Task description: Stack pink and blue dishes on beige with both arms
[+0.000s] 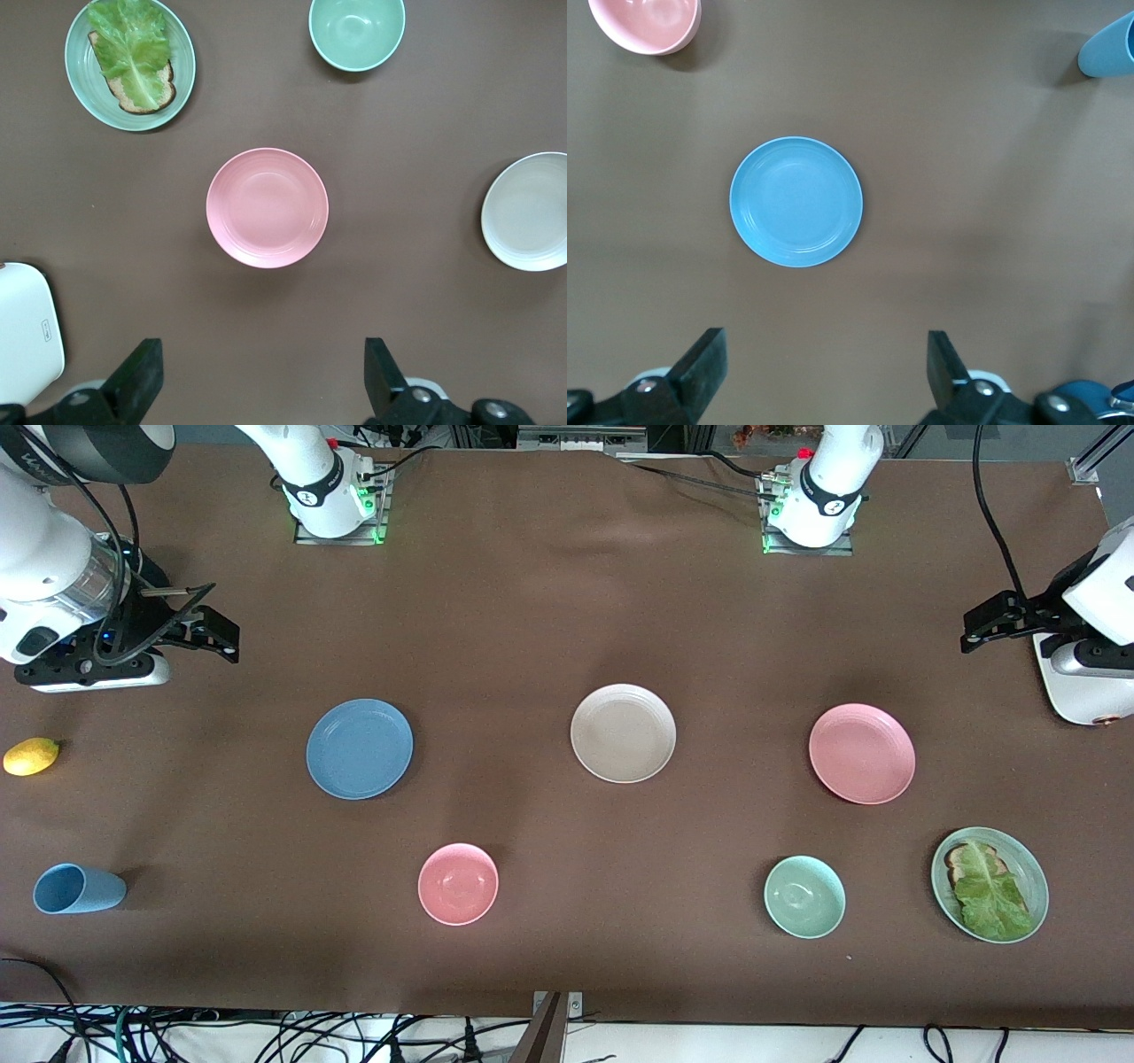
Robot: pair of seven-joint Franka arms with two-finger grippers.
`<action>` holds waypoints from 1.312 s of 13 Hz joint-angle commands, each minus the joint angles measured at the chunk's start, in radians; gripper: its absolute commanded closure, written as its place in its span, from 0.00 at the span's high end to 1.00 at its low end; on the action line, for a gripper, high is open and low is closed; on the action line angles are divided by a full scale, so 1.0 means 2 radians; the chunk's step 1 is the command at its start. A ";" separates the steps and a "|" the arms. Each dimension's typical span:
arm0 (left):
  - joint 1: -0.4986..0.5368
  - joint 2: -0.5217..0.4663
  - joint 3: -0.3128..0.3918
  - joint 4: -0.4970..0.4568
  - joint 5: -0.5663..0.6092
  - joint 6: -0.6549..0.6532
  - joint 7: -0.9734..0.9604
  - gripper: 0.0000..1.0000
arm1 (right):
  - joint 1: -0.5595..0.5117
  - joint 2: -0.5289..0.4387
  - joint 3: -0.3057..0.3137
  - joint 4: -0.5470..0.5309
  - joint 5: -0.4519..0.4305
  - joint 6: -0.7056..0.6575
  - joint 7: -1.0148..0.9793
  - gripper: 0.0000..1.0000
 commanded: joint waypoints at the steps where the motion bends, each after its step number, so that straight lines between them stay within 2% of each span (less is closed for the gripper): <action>1: -0.002 0.006 0.001 0.014 -0.007 -0.003 0.000 1.00 | -0.001 -0.012 0.004 -0.013 -0.007 0.005 0.008 1.00; 13: -0.002 0.006 0.001 0.014 -0.007 -0.004 0.000 1.00 | -0.001 -0.012 0.004 -0.013 -0.009 0.007 0.009 1.00; 17: -0.002 0.006 0.001 0.014 -0.007 -0.004 0.000 1.00 | 0.003 -0.010 0.004 -0.013 -0.007 0.026 0.009 1.00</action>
